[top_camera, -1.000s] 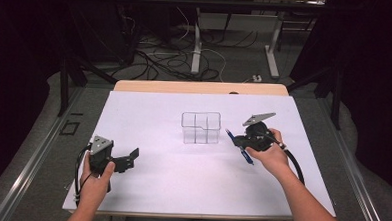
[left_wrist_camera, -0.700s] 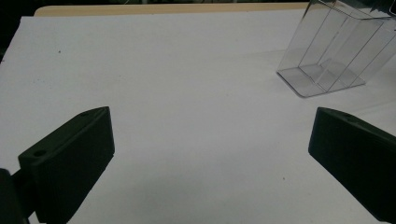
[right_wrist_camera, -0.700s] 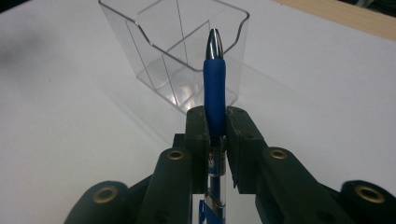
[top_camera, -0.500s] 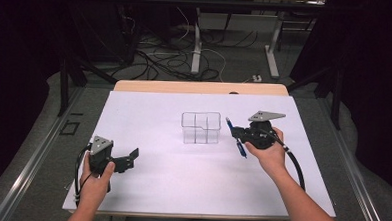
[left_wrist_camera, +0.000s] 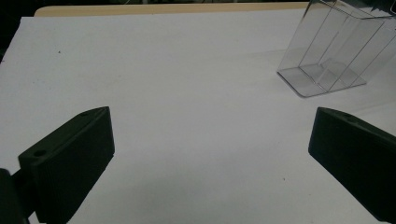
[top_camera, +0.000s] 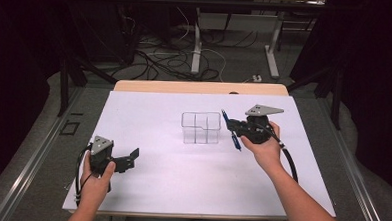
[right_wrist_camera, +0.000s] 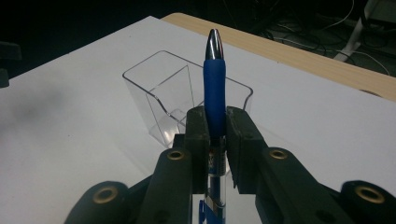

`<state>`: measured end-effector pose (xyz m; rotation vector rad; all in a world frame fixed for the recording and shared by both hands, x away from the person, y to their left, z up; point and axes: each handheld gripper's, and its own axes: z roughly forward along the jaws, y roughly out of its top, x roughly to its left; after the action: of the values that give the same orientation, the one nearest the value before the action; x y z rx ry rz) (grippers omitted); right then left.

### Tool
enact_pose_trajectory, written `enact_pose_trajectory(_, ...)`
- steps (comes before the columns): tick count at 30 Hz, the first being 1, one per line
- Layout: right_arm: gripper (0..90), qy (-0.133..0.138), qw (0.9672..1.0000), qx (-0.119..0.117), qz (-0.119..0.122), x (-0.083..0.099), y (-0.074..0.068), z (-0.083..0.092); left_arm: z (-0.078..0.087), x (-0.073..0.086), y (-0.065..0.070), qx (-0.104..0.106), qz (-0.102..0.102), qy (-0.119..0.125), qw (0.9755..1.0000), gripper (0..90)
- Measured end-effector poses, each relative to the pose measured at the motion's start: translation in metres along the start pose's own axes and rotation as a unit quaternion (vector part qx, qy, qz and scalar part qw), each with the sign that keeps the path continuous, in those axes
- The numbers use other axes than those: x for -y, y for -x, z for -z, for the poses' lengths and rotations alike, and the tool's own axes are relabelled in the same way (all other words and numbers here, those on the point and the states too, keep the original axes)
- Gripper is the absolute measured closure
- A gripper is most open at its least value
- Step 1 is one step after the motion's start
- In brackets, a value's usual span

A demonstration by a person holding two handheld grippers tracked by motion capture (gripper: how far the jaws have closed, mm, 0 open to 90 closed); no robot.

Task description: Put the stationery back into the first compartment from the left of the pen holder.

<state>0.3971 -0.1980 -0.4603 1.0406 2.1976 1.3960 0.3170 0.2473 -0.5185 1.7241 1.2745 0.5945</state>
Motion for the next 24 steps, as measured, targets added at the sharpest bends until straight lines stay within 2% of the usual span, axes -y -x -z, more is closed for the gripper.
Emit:
enact_pose_trajectory(8, 79.6, 0.006, 0.9999, -0.004, 0.008, -0.013, -0.007, -0.011, 0.0, 0.0, -0.001, 0.0, -0.002, -0.001, 1.0, 0.4)
enact_pose_trajectory(15, 79.6, 0.019, 0.9996, -0.01, 0.018, -0.032, -0.019, -0.023, 0.0, 0.0, -0.001, 0.001, -0.001, 0.0, 1.0, 0.4)
enact_pose_trajectory(24, 79.6, 0.022, 0.9992, -0.016, 0.029, -0.055, -0.03, -0.034, 0.001, 0.0, -0.001, 0.002, 0.001, 0.0, 1.0, 0.4)
